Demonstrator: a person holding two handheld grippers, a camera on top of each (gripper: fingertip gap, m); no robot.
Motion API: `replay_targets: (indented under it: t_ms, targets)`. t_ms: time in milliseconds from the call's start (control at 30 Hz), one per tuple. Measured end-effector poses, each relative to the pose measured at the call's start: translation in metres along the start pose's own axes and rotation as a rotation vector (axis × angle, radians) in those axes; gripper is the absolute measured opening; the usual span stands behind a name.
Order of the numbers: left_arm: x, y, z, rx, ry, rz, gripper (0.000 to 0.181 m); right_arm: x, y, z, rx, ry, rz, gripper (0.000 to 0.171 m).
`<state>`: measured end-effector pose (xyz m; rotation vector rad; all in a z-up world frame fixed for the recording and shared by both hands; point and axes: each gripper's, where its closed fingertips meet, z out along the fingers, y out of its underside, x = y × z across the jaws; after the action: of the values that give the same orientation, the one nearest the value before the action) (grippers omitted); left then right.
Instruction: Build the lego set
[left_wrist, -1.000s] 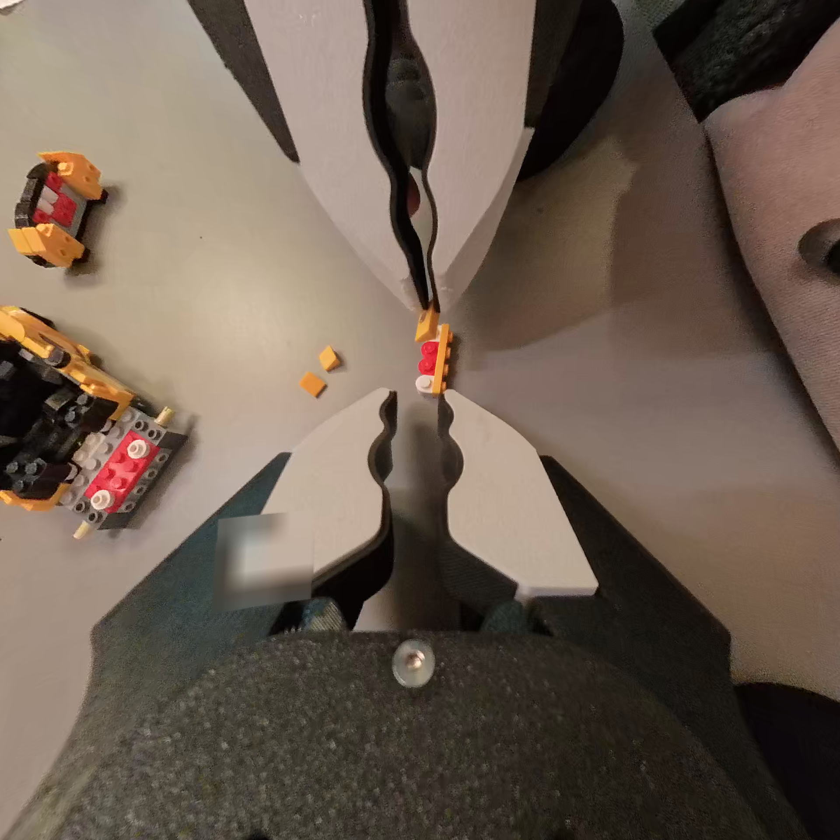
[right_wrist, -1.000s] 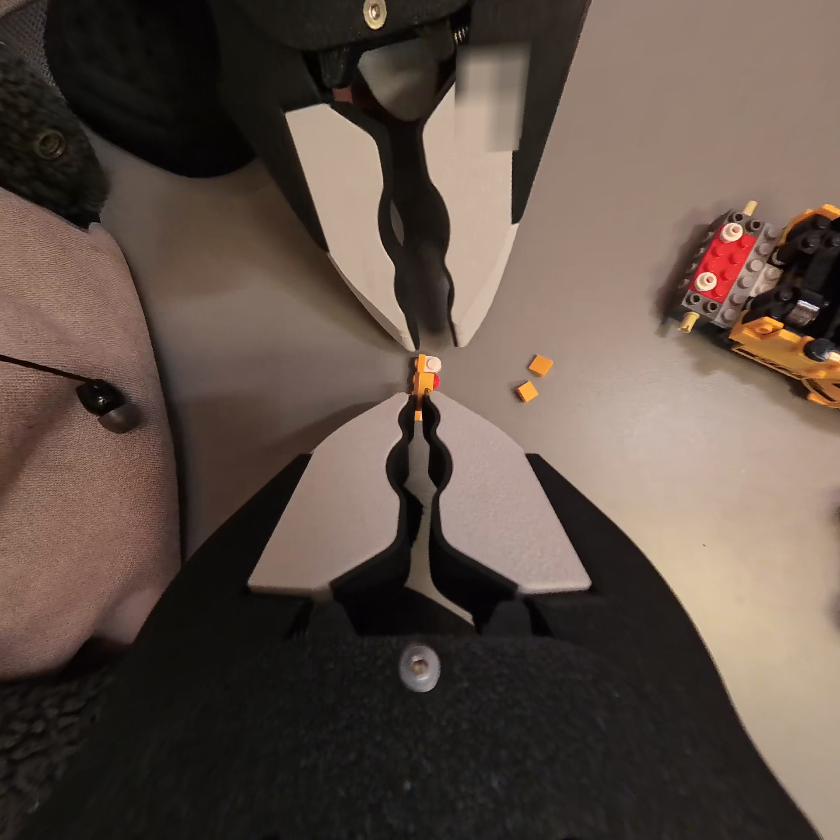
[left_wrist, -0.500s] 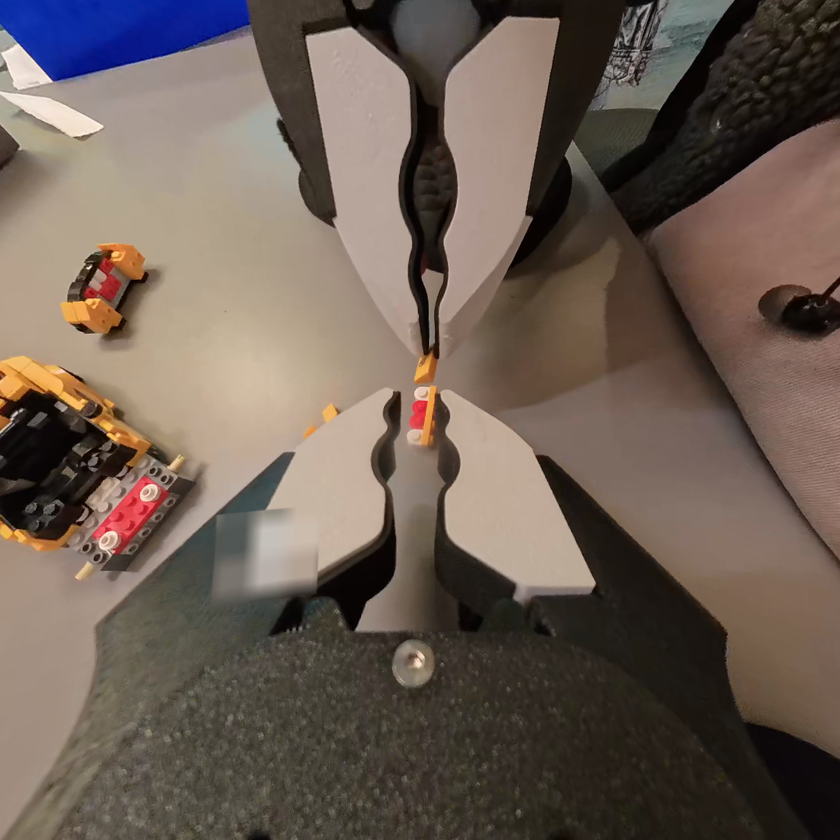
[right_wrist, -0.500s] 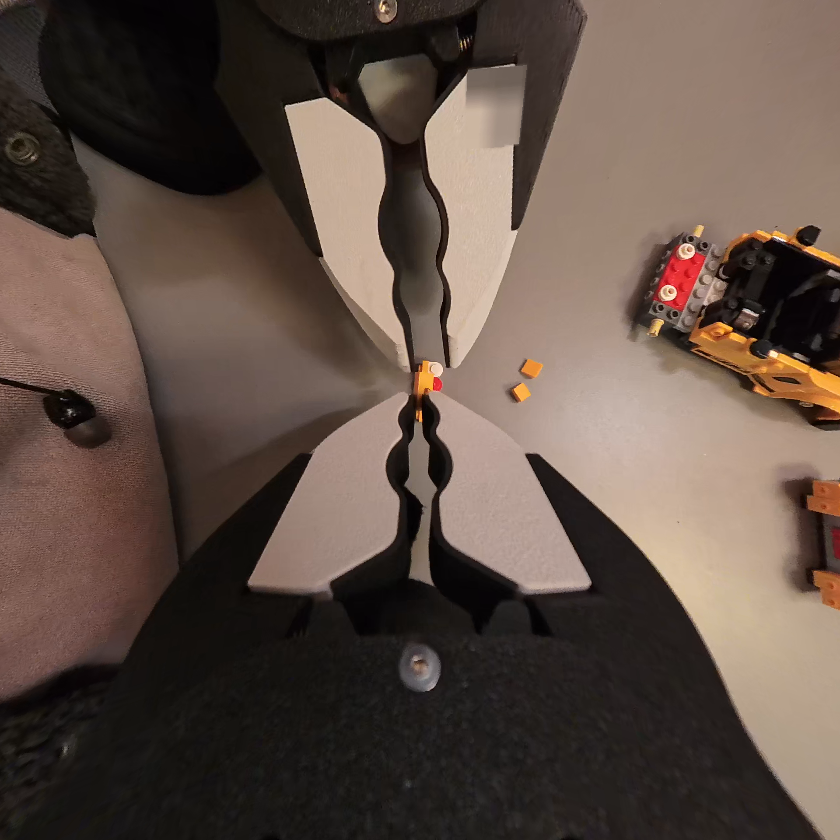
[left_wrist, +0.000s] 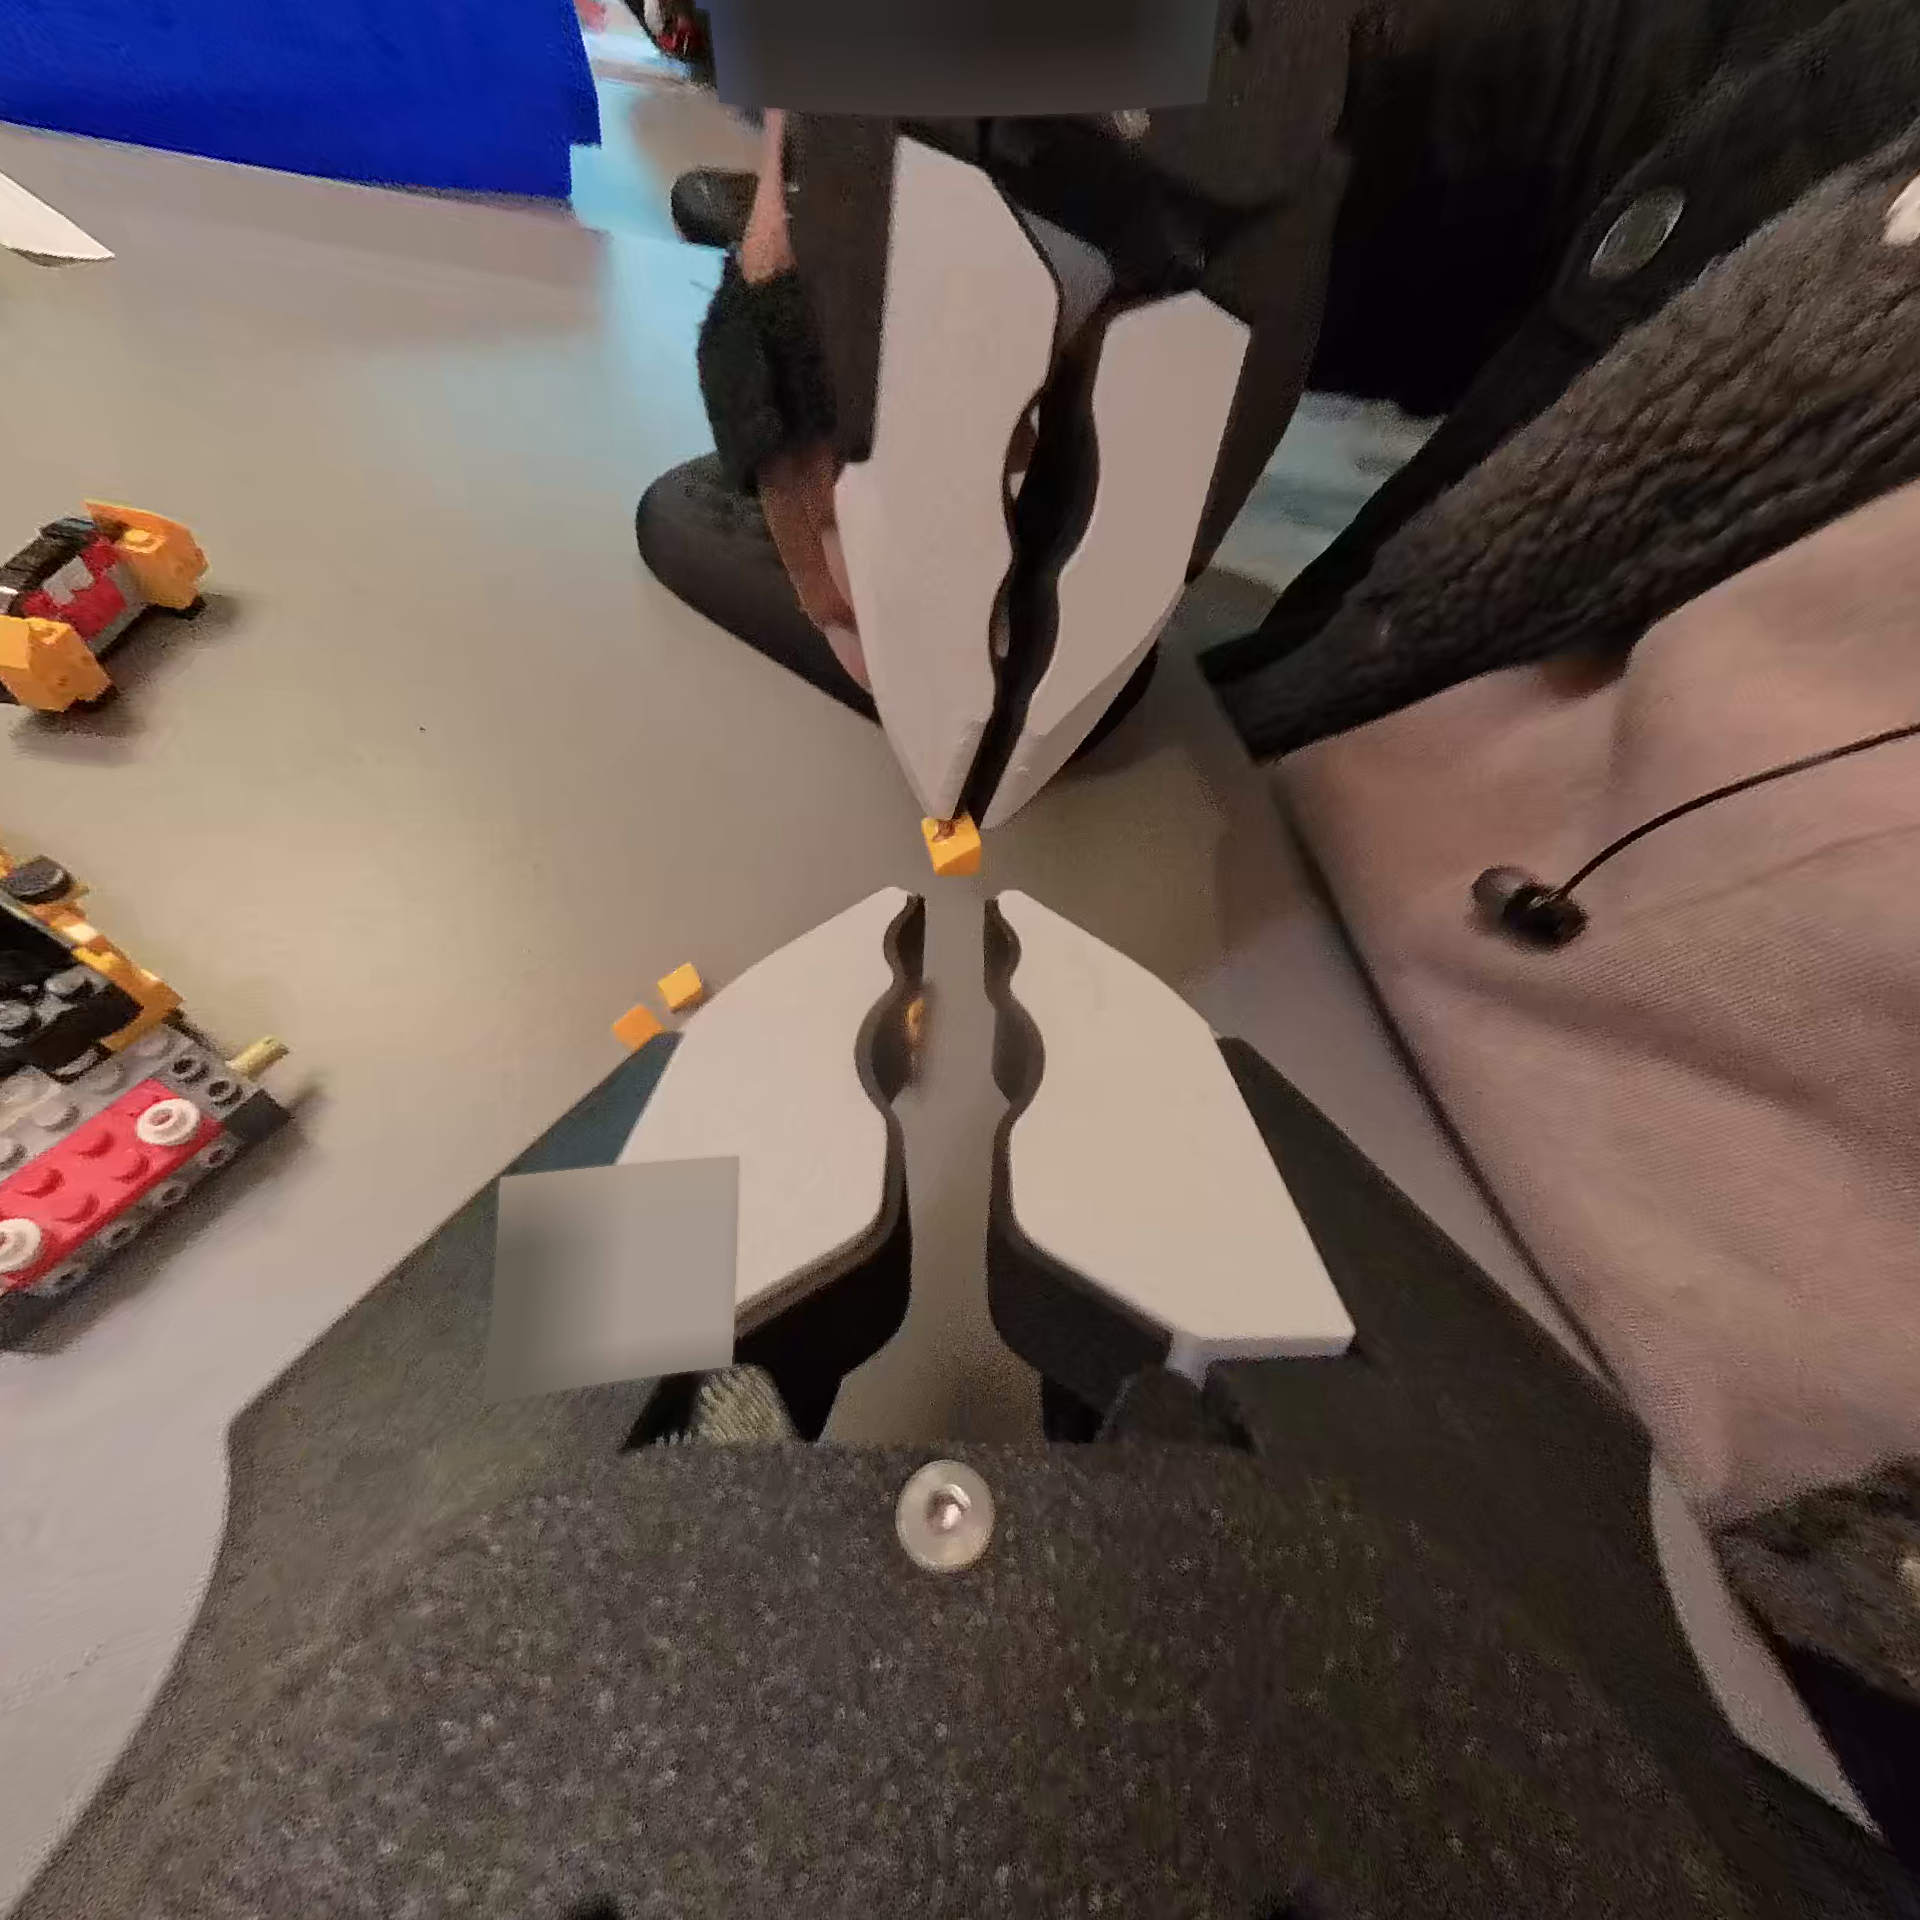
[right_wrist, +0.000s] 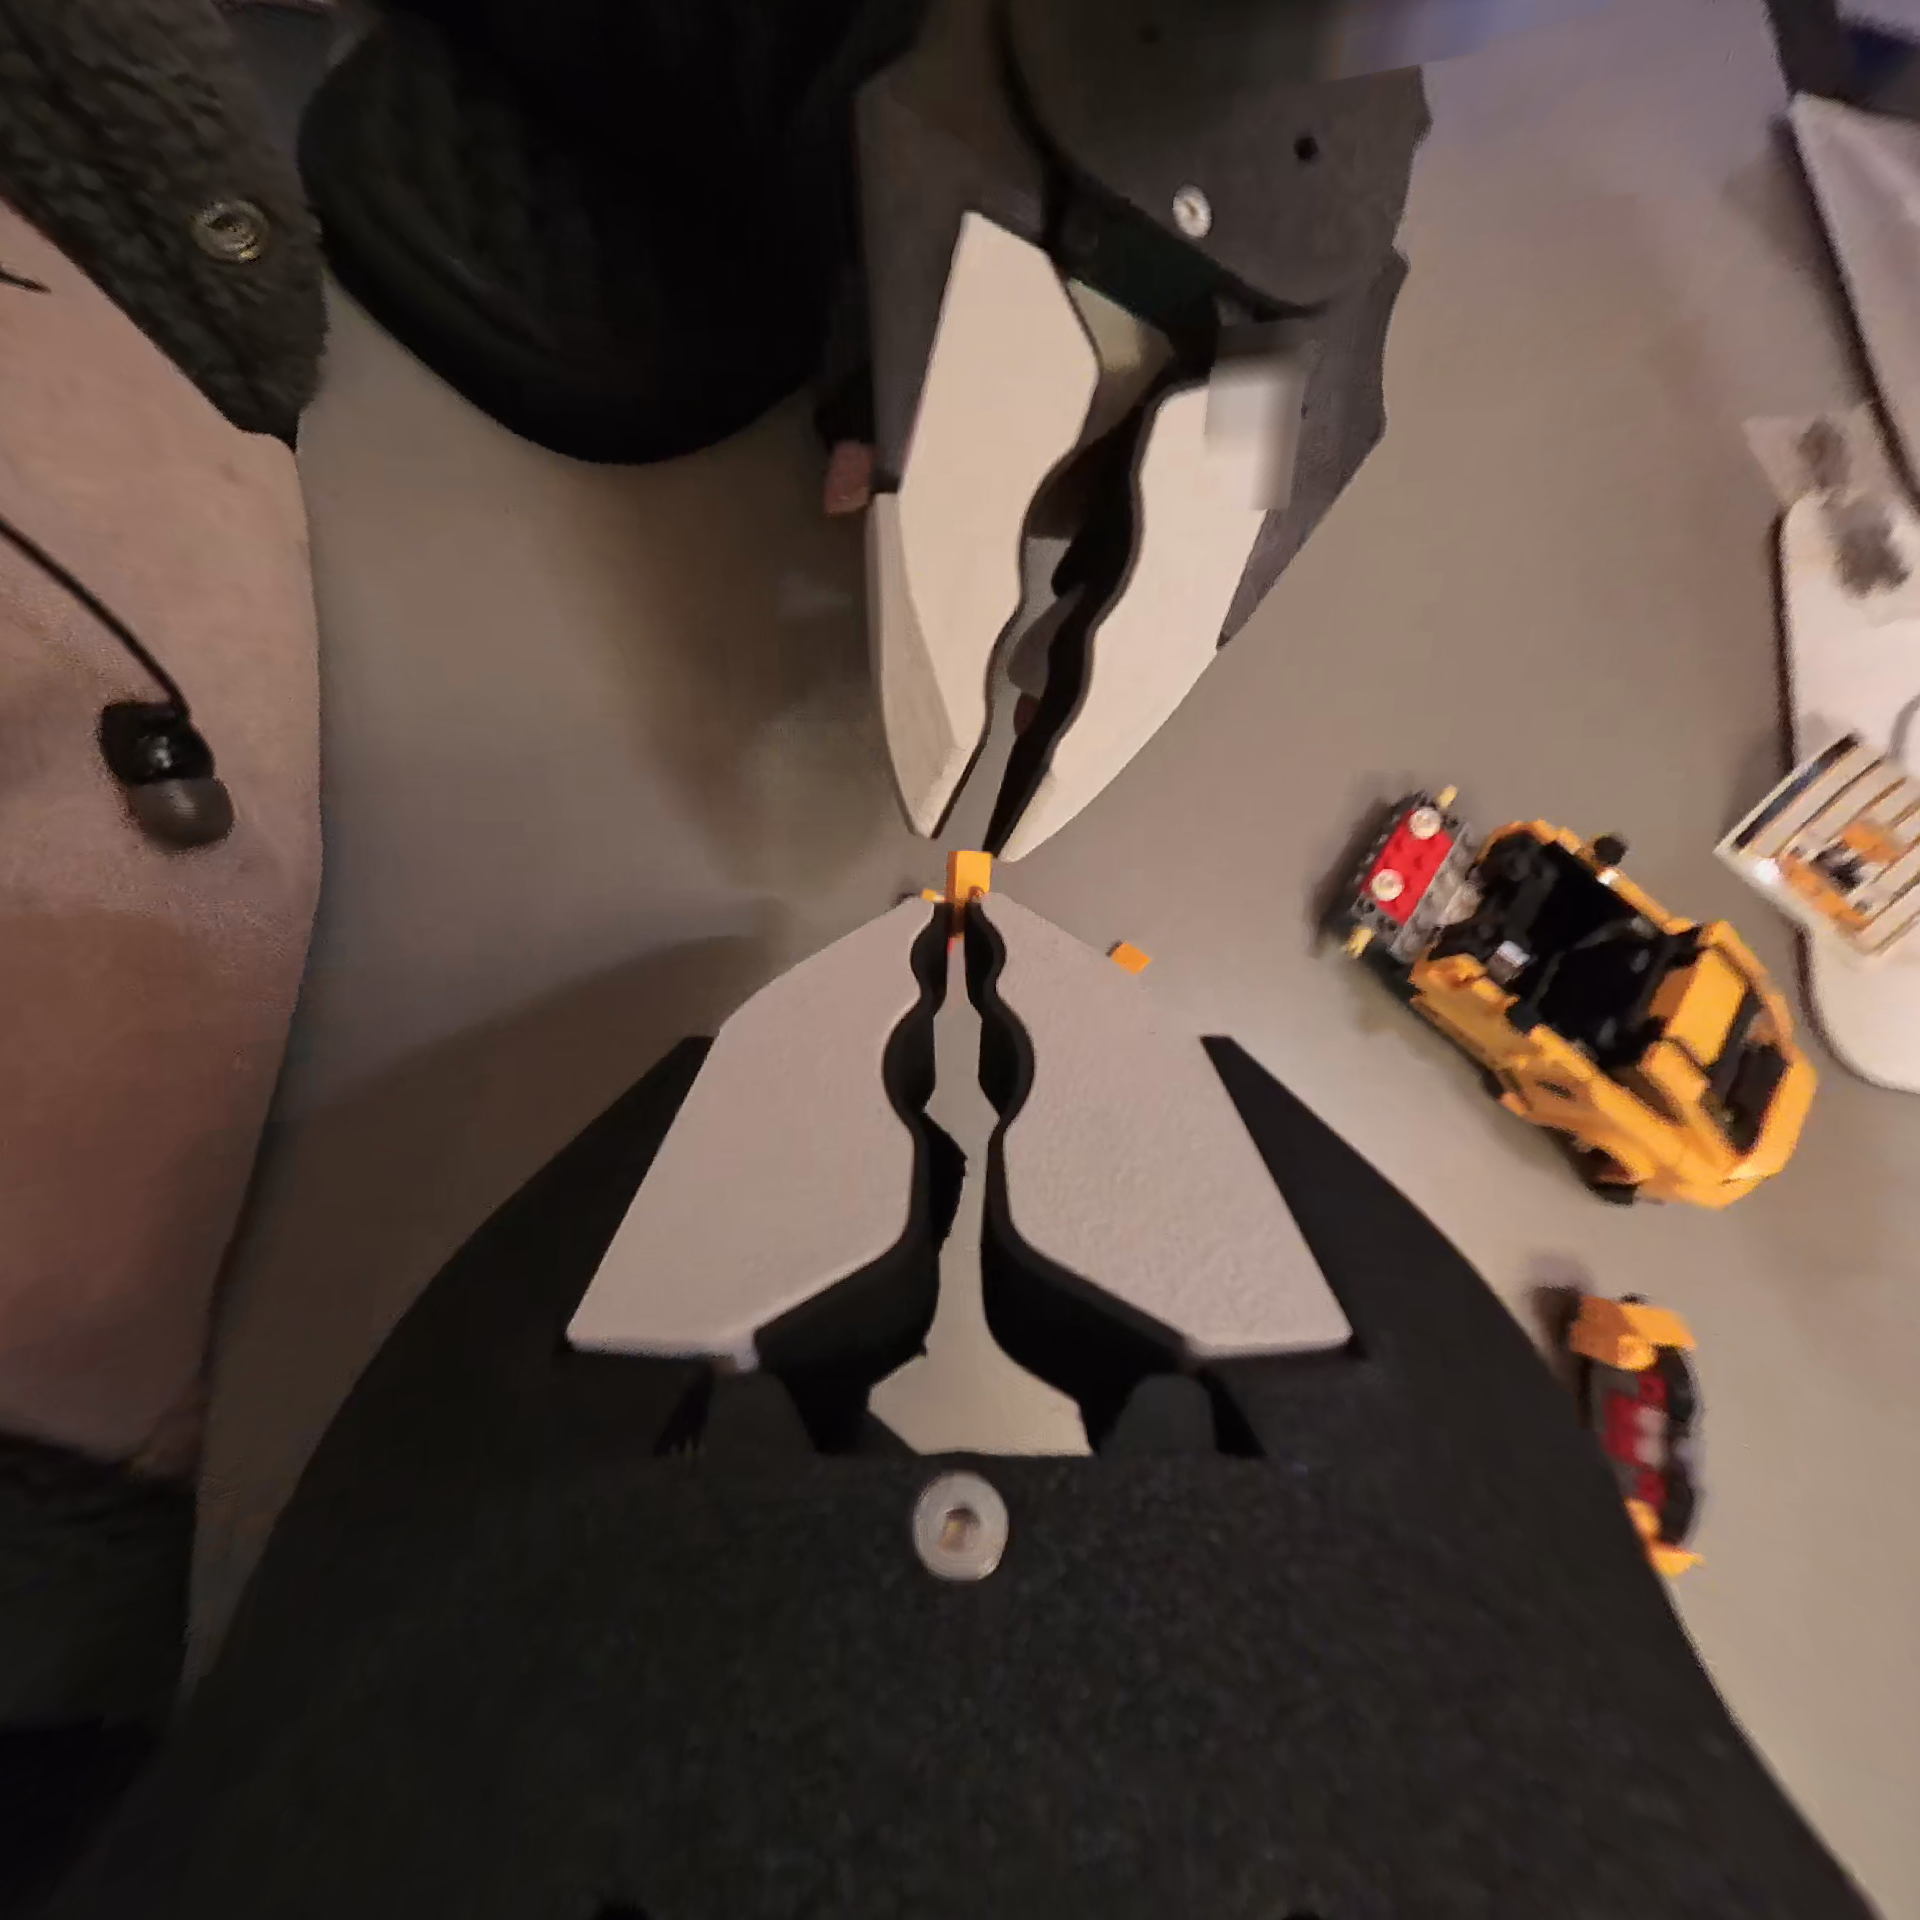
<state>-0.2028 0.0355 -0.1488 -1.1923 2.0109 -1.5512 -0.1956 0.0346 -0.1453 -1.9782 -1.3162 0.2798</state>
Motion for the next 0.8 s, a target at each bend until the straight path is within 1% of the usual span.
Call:
replay_targets:
  t_ms: [100, 200, 267, 433, 633, 800]
  targets:
    - [0.002, -0.008, -0.004, 0.061, 0.064, -0.115, 0.011, 0.000, -0.008, -0.007, 0.013, 0.028, -0.177, 0.003]
    - [0.002, -0.015, -0.008, 0.116, 0.137, -0.273, 0.012, -0.002, -0.016, -0.012, 0.011, 0.041, -0.332, 0.003]
    - [0.001, -0.017, -0.009, 0.134, 0.173, -0.370, 0.013, -0.002, -0.020, -0.014, -0.001, 0.044, -0.416, 0.002]
    - [0.009, -0.021, -0.011, 0.162, 0.299, -0.516, 0.014, -0.006, -0.021, -0.015, -0.052, 0.028, -0.595, 0.002]
    - [0.021, -0.018, -0.006, 0.120, 0.369, -0.553, 0.011, -0.009, -0.022, -0.012, -0.118, 0.014, -0.776, 0.001]
    - [0.024, -0.020, -0.008, 0.125, 0.410, -0.569, 0.012, -0.010, -0.020, -0.011, -0.151, 0.000, -0.839, 0.000]
